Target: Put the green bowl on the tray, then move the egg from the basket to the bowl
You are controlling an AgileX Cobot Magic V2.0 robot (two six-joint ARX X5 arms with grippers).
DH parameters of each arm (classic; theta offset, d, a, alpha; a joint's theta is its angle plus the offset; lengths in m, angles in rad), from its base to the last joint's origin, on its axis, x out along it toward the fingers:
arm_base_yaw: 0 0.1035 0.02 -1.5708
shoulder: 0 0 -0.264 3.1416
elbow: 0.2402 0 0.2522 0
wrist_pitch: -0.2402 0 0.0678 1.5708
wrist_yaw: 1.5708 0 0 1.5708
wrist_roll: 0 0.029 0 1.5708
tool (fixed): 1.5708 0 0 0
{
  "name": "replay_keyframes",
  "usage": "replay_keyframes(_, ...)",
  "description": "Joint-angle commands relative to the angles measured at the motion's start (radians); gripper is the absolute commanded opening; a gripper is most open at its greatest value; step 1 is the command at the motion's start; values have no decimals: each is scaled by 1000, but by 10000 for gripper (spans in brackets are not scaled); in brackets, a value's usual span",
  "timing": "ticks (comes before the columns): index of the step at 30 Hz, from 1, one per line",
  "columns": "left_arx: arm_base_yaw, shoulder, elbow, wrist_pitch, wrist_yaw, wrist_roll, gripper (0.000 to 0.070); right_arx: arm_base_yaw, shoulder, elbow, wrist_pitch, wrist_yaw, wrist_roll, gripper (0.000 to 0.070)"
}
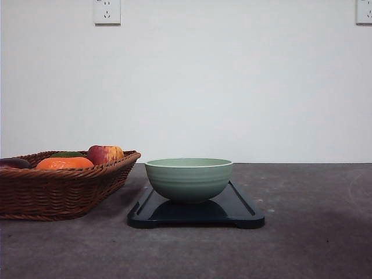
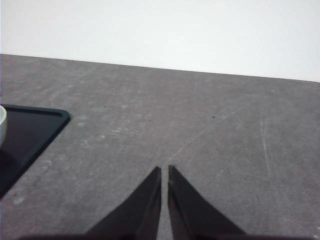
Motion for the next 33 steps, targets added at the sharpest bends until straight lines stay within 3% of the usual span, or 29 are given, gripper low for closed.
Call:
replay_keyframes(1, 2, -2, -20, 11, -6, 1, 20, -2, 0, -5, 9, 3, 14, 16)
replay_keyframes(33, 2, -2, -20, 11, -6, 0, 20, -2, 0, -5, 9, 3, 14, 15)
